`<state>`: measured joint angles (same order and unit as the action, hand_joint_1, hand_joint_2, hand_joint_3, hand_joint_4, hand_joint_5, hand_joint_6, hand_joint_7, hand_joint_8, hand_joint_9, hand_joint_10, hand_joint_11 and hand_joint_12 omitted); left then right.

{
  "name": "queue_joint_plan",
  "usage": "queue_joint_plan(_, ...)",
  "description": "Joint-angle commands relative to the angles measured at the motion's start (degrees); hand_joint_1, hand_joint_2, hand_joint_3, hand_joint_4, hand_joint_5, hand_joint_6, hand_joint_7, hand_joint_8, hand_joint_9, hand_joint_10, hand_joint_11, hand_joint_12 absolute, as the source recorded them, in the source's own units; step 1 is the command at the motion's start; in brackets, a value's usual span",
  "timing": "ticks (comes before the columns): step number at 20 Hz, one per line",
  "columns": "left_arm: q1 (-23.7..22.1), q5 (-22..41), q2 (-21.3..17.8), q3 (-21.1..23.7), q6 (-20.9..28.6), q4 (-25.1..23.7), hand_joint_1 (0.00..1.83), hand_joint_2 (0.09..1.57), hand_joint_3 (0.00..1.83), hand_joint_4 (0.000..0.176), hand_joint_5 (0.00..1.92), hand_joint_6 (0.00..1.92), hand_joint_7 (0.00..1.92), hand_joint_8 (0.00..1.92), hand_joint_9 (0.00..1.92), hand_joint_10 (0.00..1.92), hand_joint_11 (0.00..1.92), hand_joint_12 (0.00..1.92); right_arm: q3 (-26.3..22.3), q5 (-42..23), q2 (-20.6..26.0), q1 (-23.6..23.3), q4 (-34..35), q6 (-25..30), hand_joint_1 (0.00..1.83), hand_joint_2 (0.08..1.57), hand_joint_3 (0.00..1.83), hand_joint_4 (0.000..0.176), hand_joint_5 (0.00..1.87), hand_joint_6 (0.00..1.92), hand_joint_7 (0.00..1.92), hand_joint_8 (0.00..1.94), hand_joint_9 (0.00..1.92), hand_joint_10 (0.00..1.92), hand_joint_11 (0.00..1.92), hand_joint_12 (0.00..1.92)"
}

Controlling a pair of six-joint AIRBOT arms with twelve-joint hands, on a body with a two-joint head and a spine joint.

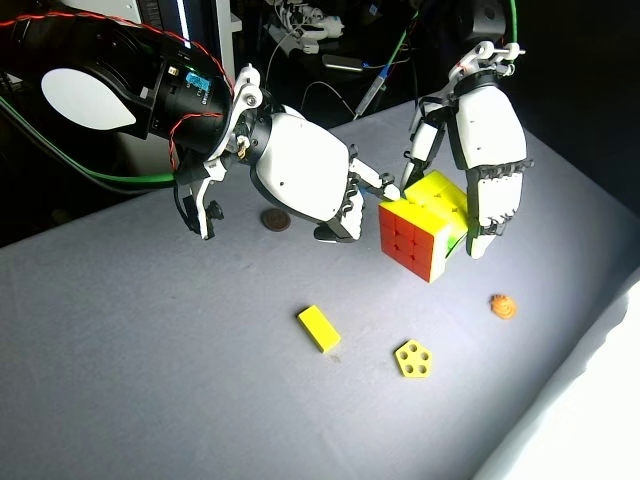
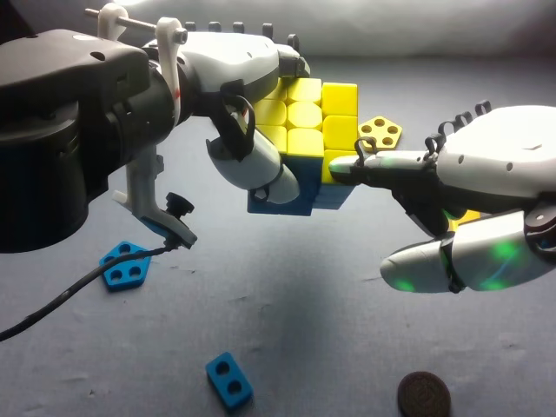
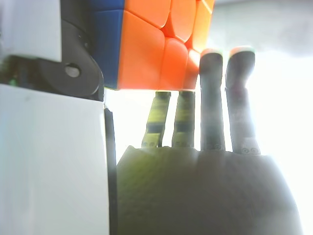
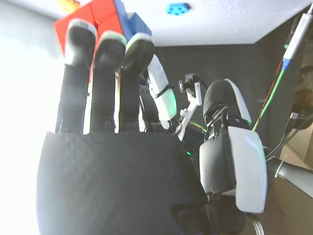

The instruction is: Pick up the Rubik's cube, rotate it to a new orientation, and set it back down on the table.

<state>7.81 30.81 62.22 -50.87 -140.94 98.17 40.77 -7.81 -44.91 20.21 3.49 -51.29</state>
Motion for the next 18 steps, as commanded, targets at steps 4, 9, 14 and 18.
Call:
queue_joint_plan(4, -1.4, -0.3, -0.6, -0.1, 0.9, -3.2, 1.02, 1.41, 0.00, 0.011, 0.52, 1.67, 0.47, 1.85, 0.36, 1.92, 0.39, 1.92, 0.0, -4.4, -0.2, -0.1, 0.5, 0.1, 0.20, 1.20, 0.00, 0.000, 0.10, 0.01, 0.59, 1.64, 0.53, 1.91, 0.56, 1.92)
queue_joint_plan(9, -1.4, -0.3, -0.6, -0.1, 0.9, -3.2, 1.02, 1.41, 0.00, 0.010, 0.51, 1.67, 0.48, 1.86, 0.35, 1.92, 0.39, 1.92, 1.2, -3.8, -1.5, 0.0, 0.6, 0.0, 0.20, 1.21, 0.00, 0.000, 0.10, 0.01, 0.58, 1.60, 0.53, 1.87, 0.52, 1.92)
queue_joint_plan(14, -1.4, -0.3, -0.6, 0.0, 0.9, -3.2, 1.05, 1.39, 0.00, 0.000, 0.55, 1.61, 0.49, 1.84, 0.36, 1.92, 0.39, 1.92, 2.7, -1.8, -3.3, 0.2, 1.7, 0.0, 0.19, 1.21, 0.00, 0.000, 0.08, 0.00, 0.58, 1.60, 0.54, 1.87, 0.53, 1.92)
queue_joint_plan(18, -1.4, -0.3, -0.6, 0.0, 0.9, -3.2, 1.00, 1.42, 0.00, 0.015, 0.47, 1.73, 0.47, 1.87, 0.37, 1.92, 0.40, 1.92, 3.1, -1.9, -3.7, 0.2, 1.8, 0.0, 0.21, 1.20, 0.00, 0.000, 0.12, 0.02, 0.65, 1.46, 0.57, 1.77, 0.47, 1.92)
